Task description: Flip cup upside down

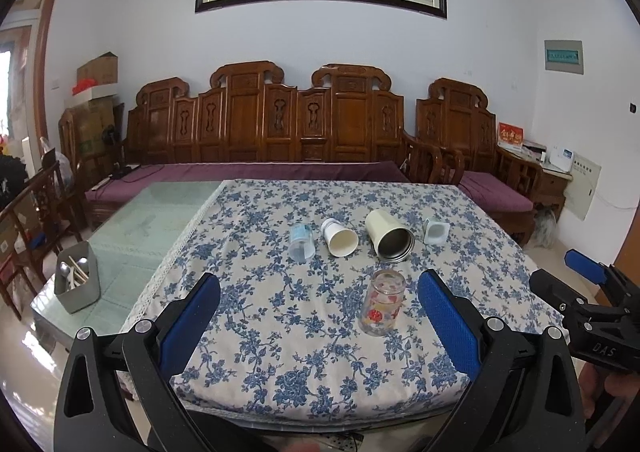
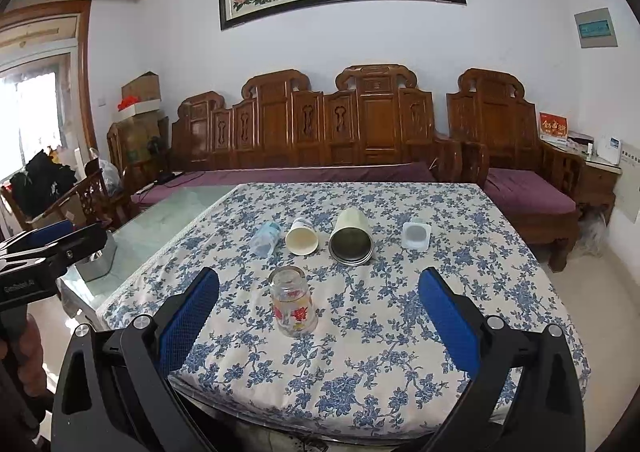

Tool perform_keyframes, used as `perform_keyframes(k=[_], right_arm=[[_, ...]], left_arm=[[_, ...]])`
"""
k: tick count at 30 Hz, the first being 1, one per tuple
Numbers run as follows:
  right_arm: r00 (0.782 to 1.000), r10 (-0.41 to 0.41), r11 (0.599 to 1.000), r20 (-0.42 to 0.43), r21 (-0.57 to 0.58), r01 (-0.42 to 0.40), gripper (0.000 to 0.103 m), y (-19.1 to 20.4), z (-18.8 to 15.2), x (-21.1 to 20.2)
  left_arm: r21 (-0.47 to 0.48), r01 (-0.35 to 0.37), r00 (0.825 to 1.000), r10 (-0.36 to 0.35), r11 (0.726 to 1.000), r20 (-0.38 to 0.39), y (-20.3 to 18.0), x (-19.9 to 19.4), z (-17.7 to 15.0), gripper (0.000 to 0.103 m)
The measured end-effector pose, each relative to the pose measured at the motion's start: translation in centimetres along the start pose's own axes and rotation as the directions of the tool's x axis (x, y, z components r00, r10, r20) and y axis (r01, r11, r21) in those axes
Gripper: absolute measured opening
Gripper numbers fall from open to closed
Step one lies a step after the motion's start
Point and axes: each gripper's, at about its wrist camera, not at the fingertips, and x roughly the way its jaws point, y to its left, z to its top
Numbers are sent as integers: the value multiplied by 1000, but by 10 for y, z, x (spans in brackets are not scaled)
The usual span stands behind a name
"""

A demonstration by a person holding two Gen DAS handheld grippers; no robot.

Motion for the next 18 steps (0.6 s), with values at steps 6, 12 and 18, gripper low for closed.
perform_keyframes(k=[6,12,18], right_arm=[[1000,1,1000,0,1,-1,100,0,0,0],[1000,0,1000,2,1,0,100,0,0,0],[1000,-1,1000,0,0,1,100,0,0,0]], left_arm=[[1,-1,1000,1,1000,2,-1,-2,-2,95],[-1,2,1000,-2,1000,2,-1,-1,-2,95],[-1,5,1000,-5,1000,3,-1,-2,-2,95]])
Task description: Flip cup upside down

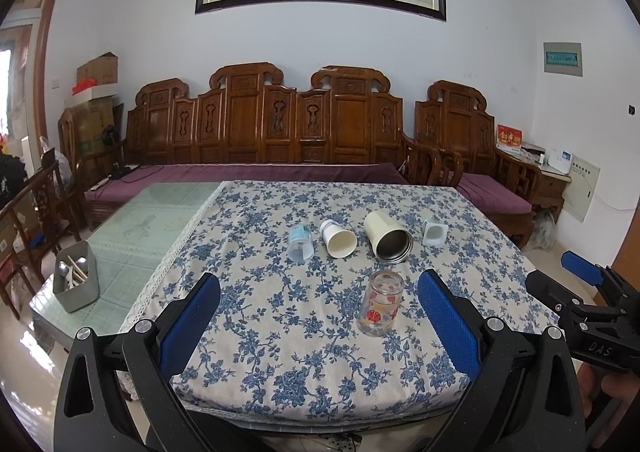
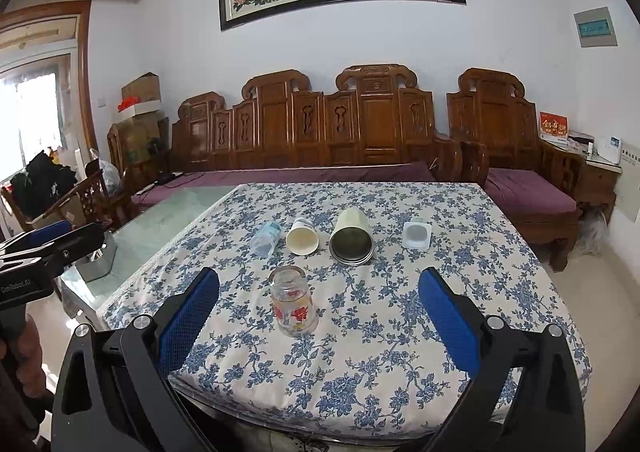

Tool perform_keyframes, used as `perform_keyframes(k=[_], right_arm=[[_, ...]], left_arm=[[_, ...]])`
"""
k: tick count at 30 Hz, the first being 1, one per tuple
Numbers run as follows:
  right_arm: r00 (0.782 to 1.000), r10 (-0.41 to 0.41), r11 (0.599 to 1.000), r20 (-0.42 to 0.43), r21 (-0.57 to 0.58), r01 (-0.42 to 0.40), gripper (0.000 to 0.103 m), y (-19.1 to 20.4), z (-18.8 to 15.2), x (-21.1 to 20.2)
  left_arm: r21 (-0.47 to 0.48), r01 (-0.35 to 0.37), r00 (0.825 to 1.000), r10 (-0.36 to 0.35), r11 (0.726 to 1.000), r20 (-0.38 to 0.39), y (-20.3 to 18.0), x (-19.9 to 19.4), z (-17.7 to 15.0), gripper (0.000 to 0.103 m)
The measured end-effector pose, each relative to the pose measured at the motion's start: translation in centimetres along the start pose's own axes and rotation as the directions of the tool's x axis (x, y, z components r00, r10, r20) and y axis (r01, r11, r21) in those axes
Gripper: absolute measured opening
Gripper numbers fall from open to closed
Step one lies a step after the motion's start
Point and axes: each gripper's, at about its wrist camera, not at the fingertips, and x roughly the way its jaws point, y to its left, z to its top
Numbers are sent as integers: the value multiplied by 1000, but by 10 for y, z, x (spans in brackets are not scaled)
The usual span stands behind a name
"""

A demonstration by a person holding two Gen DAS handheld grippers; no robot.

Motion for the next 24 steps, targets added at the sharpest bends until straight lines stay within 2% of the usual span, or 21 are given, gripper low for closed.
perform_keyframes(k=[24], right_arm=[[1000,0,1000,2,0,0,100,0,0,0]], left_arm=[[3,-2,1000,2,1000,5,-2,0,1,95]])
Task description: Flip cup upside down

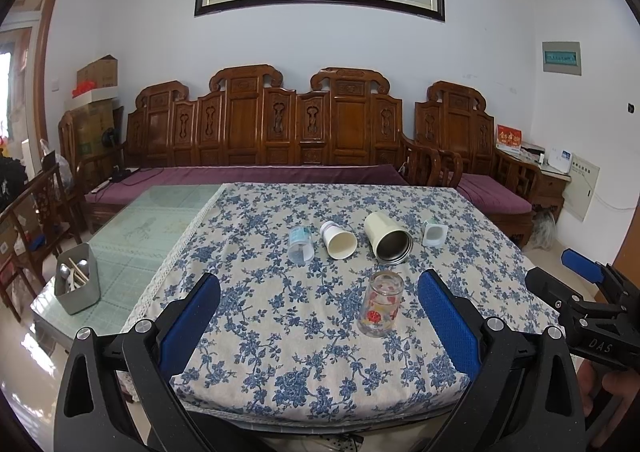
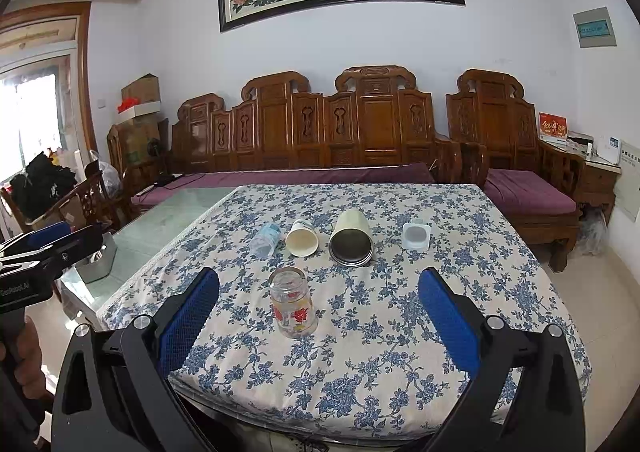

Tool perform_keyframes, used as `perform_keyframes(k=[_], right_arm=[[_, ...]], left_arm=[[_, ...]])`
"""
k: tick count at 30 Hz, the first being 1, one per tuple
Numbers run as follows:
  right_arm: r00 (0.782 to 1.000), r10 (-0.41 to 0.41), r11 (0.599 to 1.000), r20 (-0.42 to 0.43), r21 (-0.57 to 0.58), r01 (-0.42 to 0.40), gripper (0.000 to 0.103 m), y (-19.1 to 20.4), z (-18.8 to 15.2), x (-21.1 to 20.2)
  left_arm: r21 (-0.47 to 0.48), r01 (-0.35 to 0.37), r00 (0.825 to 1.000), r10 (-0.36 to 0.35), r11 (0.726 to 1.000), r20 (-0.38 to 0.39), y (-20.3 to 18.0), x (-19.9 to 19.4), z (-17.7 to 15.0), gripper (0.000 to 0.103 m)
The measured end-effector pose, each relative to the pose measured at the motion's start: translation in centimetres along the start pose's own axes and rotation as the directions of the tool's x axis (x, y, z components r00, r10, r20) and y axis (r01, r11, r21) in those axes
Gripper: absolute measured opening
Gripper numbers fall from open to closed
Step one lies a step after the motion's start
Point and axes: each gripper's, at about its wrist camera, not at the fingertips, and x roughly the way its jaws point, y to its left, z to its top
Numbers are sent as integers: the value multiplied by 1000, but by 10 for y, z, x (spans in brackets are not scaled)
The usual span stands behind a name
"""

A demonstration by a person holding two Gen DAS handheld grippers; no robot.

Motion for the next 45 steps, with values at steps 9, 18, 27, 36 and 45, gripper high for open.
perform_keyframes(k=[9,18,27,36,45], right_arm=[[1000,1,1000,1,1,-1,100,0,0,-1],[1000,1,1000,4,0,-1,100,2,1,-1],[1000,1,1000,6,1,-2,100,2,1,-1],[1000,3,1000,6,0,-3,100,4,2,-1],[1000,5,1000,6,0,-4,100,4,2,-1]], left_arm=[[1,0,1000,0,1000,7,2,-2,2,95],[3,-1,1000,1,1000,11,2,-5,2,95],[3,-1,1000,1,1000,12,2,-5,2,95],[3,-2,1000,2,1000,12,2,-5,1,95],[3,0,1000,0,1000,12,1,-5,1,95]])
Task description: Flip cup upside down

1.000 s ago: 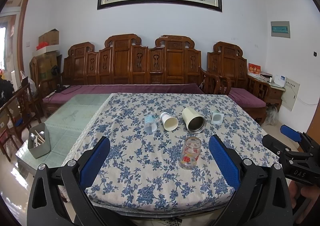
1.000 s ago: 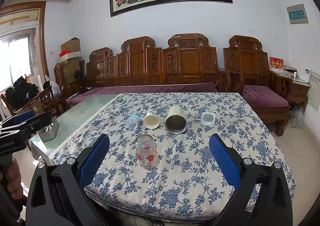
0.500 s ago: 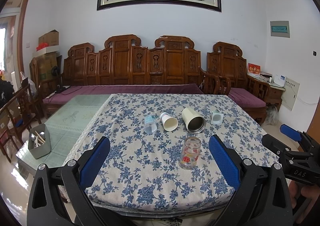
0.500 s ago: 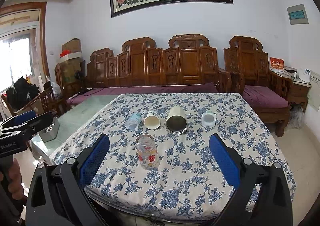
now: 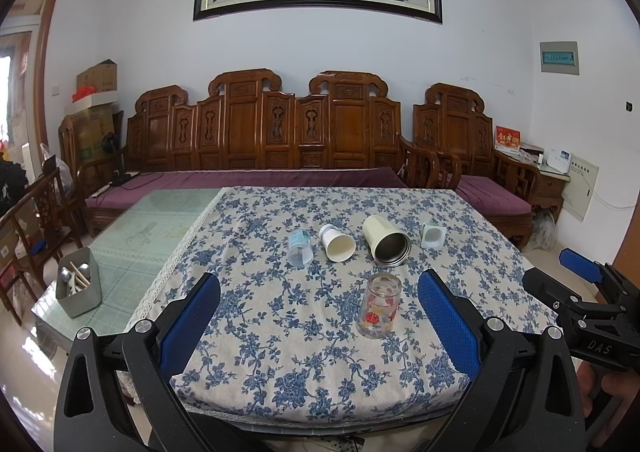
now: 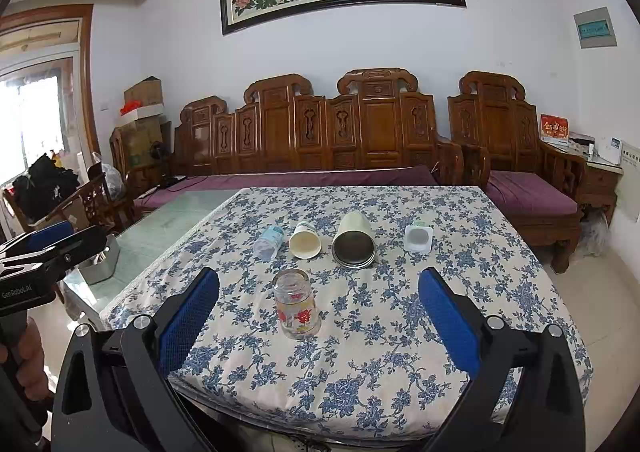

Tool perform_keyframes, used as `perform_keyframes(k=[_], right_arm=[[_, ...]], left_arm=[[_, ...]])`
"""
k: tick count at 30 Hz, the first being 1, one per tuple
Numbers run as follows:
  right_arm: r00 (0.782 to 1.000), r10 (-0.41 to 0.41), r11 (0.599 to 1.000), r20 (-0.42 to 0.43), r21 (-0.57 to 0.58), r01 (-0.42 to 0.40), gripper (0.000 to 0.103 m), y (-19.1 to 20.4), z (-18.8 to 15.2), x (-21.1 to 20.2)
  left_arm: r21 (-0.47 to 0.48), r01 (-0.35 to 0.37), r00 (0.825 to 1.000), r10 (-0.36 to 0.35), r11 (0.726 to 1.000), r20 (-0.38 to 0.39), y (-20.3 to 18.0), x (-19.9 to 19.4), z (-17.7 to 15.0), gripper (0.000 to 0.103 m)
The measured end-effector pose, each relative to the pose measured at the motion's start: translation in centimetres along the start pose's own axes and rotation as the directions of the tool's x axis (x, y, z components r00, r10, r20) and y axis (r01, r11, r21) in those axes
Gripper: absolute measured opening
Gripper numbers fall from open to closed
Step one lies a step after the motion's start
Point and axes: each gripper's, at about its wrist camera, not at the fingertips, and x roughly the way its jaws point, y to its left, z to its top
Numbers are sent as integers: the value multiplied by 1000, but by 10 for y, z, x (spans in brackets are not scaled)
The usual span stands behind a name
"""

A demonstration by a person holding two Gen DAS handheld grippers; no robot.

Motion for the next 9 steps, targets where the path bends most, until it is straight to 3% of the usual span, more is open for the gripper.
perform_keyframes(k=[9], right_arm=[[1000,0,1000,1,0,0,100,0,0,0]], left_arm=[[0,0,1000,0,1000,0,0,0,0,95]])
